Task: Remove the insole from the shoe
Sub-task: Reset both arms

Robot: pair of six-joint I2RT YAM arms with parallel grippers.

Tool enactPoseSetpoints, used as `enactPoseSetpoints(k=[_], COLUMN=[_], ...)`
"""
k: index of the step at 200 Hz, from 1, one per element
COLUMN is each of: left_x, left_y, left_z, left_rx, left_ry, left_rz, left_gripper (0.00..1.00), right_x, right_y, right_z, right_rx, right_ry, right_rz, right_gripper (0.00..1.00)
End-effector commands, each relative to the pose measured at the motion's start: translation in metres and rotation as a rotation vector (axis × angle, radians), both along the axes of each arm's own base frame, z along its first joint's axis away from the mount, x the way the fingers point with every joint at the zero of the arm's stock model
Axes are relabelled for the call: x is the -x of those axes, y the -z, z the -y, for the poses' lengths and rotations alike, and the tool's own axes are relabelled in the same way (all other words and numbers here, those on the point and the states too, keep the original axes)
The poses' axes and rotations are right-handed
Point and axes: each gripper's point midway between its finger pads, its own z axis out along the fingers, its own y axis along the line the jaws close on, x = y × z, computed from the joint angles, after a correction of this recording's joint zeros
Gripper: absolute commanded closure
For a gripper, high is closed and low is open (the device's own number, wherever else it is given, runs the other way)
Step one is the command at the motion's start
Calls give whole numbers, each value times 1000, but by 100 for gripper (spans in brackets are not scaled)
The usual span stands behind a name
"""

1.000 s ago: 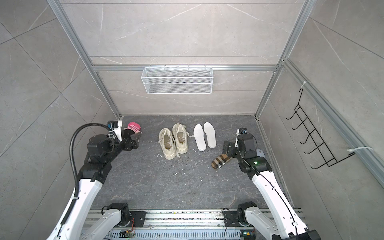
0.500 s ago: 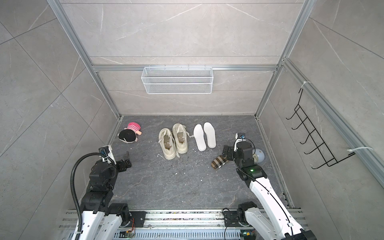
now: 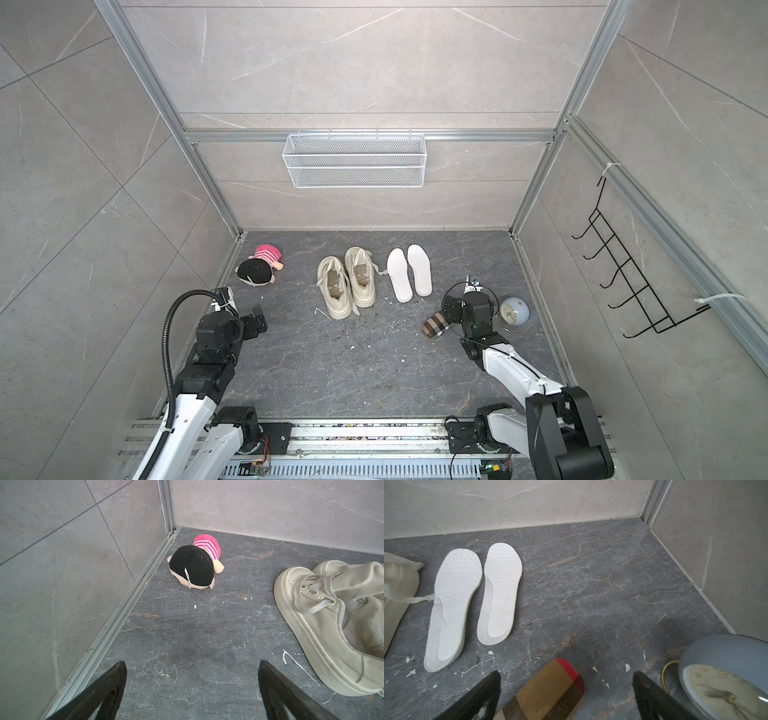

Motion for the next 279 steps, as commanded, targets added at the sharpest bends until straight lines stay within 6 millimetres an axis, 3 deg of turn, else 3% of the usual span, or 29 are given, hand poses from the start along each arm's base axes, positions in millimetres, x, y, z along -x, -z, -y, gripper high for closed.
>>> enactPoseSetpoints(k=[1,20,60,97,180,244,279], left_x=[-5,-6,-7,-9,-15,-50,-58], left_y=[-3,7,21,37,55,64,72], left_z=[-4,-2,-2,-3,-11,27,39], left_rx=[13,25,33,46,-12,0,-8], left_ry=[-33,-30,-37,-49,-77,162,237], left_rz=[31,6,-27,-73,-78,68,123], left_gripper=[0,0,0,0,0,0,0], right_x=[-18,-20,-18,-29,-30,-30,-31], right_y=[-29,-30,8,25,24,24,24], right_z=[-7,-2,-5,-12,-9,-9,-9], right_rx=[44,61,49,40,33,34,34], right_ry=[-62,-61,-98,-142,-140,-144,-143], right_rz=[142,192,185,132,138,138,139], right_gripper=[1,0,0,1,1,1,1])
